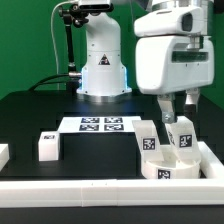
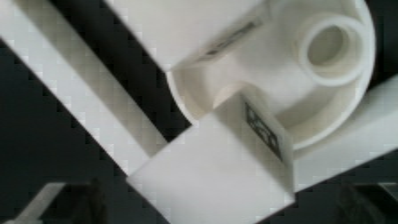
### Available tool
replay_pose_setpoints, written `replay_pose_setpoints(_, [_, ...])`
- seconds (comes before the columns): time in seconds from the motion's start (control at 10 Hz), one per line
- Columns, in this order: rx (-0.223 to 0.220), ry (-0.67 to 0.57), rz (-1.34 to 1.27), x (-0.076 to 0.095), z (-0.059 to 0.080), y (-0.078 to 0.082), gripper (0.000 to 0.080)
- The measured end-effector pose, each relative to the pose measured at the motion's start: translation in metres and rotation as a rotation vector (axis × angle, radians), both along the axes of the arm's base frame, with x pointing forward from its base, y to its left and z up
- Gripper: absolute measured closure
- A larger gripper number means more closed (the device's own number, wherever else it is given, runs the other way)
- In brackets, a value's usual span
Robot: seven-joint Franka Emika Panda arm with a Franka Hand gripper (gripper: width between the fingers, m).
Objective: Assemble stool
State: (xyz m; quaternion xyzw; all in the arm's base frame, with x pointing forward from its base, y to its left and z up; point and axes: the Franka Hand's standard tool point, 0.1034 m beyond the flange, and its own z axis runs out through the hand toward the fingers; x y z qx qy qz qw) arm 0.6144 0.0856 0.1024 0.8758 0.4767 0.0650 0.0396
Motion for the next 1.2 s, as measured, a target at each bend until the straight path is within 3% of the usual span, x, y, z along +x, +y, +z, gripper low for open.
replay_pose_setpoints(0.5, [-0.115, 0.019, 0.351, 0.001, -0.002, -0.007, 0.0150])
replay_pose_setpoints(0.9, [-0.232, 0.037, 0.655, 0.010, -0.007, 0.005, 0.0150])
replay_pose_setpoints(1.2, [-0.230, 0.042, 0.630, 0.010, -0.011, 0.004, 0.0165])
